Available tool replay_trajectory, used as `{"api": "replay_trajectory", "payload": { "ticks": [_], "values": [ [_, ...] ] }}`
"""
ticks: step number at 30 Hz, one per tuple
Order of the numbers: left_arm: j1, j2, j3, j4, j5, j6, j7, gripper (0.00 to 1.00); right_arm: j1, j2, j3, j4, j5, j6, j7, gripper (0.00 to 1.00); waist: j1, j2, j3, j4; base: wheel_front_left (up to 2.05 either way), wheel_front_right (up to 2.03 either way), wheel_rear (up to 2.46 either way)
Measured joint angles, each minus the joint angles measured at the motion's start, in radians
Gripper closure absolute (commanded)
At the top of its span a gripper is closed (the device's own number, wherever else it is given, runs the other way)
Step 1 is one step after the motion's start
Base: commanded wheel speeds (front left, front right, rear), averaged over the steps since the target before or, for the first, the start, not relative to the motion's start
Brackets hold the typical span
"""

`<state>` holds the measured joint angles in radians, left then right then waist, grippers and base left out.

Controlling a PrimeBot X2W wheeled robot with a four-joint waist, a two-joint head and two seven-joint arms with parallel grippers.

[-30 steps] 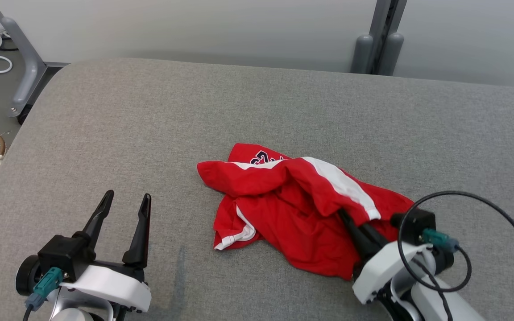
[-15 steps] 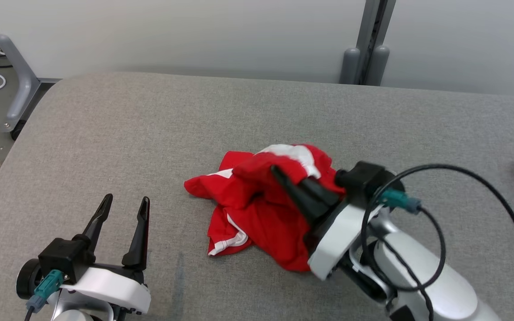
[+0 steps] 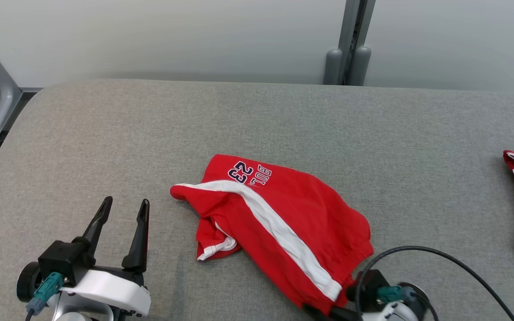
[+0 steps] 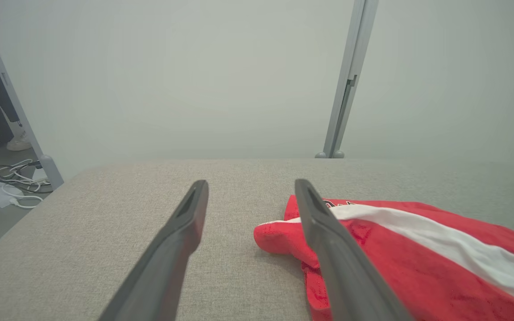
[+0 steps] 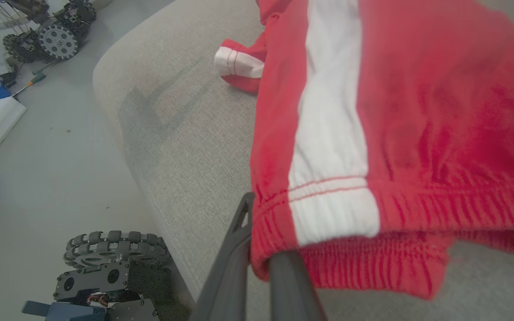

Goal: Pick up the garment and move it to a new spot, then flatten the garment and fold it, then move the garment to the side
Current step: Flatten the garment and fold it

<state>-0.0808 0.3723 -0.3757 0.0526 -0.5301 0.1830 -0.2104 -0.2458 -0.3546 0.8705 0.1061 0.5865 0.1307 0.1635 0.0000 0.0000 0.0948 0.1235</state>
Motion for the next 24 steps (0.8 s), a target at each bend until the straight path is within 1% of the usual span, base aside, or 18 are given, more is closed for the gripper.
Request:
{"api": "replay_trajectory", "payload": {
  "ticks": [4,6,9,12,13,18,21,22,23,24],
  "values": [
    [0.000,0.001,-0.005,0.001,0.000,0.000,0.003,0.00,0.072,-0.038,-0.059,0.017,0.004,0.000,0.019,1.00,0.0000,0.0000,-0.002,-0.009,0.00,0.00,0.00],
    [0.000,0.003,-0.007,0.001,0.000,0.000,0.003,0.00,0.091,-0.049,-0.109,0.040,0.002,0.000,0.021,1.00,0.0000,0.0000,-0.003,-0.013,0.00,0.00,0.00],
    [-0.001,0.005,-0.008,0.001,0.000,0.000,0.005,0.00,0.105,-0.055,-0.210,0.084,-0.017,0.000,0.008,1.00,0.0000,0.0000,-0.005,-0.016,0.00,0.00,0.00],
    [-0.001,0.008,-0.009,0.001,-0.001,0.000,0.005,0.00,0.112,-0.039,-0.292,0.121,-0.035,0.000,-0.010,1.00,0.0000,0.0000,-0.008,-0.018,0.00,0.00,0.00],
    [-0.001,0.011,-0.011,0.000,-0.001,0.000,0.008,0.00,0.115,-0.017,-0.321,0.137,-0.039,0.000,-0.018,1.00,0.0000,0.0000,-0.009,-0.017,0.00,0.00,0.00],
    [-0.001,0.013,-0.015,-0.002,-0.001,0.003,0.009,0.00,0.119,0.029,-0.347,0.175,-0.044,0.000,-0.034,1.00,0.0000,0.0000,-0.012,-0.015,0.00,0.00,0.00],
    [-0.001,0.013,-0.019,-0.002,-0.002,0.003,0.012,0.00,0.125,0.049,-0.356,0.194,-0.043,0.000,-0.062,1.00,0.0000,0.0000,-0.018,-0.015,0.00,0.00,0.00],
    [0.000,0.013,-0.020,-0.002,-0.003,0.003,0.012,0.00,0.127,0.054,-0.356,0.198,-0.043,0.000,-0.067,0.51,0.0000,0.0000,-0.022,-0.015,0.00,0.00,0.00],
    [0.002,0.015,-0.020,-0.002,-0.003,0.006,0.012,0.00,0.133,0.059,-0.357,0.200,-0.043,0.000,-0.074,0.00,0.0000,0.0000,-0.026,-0.015,0.00,0.00,0.00],
    [0.005,0.016,-0.020,-0.003,-0.003,0.008,0.013,0.00,0.139,0.063,-0.360,0.202,-0.043,0.000,-0.077,0.00,0.0000,0.0000,-0.030,-0.016,0.00,0.00,0.00]
  ]
}}
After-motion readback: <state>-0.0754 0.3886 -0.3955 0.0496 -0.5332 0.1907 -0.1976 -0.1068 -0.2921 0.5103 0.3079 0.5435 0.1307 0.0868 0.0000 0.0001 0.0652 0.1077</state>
